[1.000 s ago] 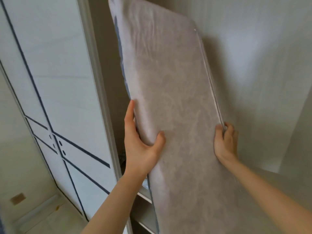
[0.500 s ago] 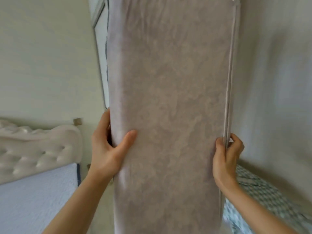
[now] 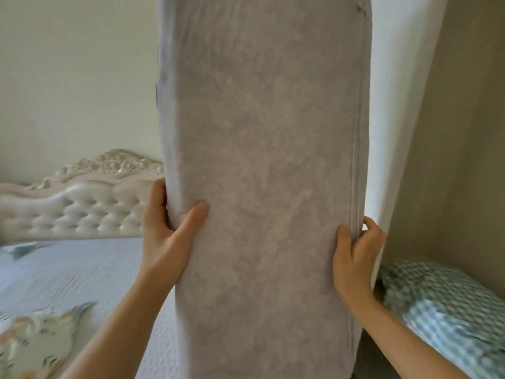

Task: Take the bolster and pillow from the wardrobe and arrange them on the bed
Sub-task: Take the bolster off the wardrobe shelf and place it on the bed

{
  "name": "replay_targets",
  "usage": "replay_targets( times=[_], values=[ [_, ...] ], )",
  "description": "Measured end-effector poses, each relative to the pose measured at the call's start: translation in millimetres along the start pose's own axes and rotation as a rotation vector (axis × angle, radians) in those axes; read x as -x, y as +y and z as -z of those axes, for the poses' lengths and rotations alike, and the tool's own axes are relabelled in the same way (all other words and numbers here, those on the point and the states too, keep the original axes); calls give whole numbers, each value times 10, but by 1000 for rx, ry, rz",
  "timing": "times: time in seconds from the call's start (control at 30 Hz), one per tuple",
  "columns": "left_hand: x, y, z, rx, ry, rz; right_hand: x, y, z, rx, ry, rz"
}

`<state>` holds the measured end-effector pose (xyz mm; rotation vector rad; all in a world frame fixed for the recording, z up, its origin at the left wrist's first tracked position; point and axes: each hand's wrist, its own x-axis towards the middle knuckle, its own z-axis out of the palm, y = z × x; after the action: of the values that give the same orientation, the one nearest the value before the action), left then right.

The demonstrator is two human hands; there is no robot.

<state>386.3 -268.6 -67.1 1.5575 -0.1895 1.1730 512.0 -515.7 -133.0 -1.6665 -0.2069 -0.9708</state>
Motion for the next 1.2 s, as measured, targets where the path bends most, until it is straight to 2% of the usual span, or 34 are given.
replay_targets(
  times=[0.3, 0.4, 0.47, 0.57, 0.7, 0.77, 0.83, 0.9, 0.97, 1.1, 1.2],
  values=[
    [59, -470, 495, -185, 219, 19, 419, 301, -929, -83, -213, -268],
    [68, -680, 713, -307, 220, -4, 584, 420, -1161, -85, -426, -354],
    [68, -807, 800, -403, 196, -50, 639, 406, -1269, -76, -580, -330],
    [133, -1020, 839, -514, 63, -112, 602, 161, -1413, -80, -701, -37],
    [303, -1372, 920, -709, -185, -288, 491, -269, -1620, -92, -726, 573],
    [349, -1526, 992, -776, -370, -343, 498, -292, -1726, -12, -756, 902],
    [363, -1688, 1036, -864, -582, -322, 558, -118, -1868, 158, -911, 1062],
    [359, -1843, 1044, -953, -738, -276, 605, 195, -2008, 356, -1130, 1024],
    [363, -2021, 1025, -1011, -818, -228, 637, 569, -2157, 491, -1359, 898],
    [367, -2444, 891, -1093, -941, -121, 629, 1245, -2518, 351, -1762, 450],
    [257, -2837, 732, -1143, -992, -41, 505, 1647, -2871, 304, -1961, 356]
  ],
)
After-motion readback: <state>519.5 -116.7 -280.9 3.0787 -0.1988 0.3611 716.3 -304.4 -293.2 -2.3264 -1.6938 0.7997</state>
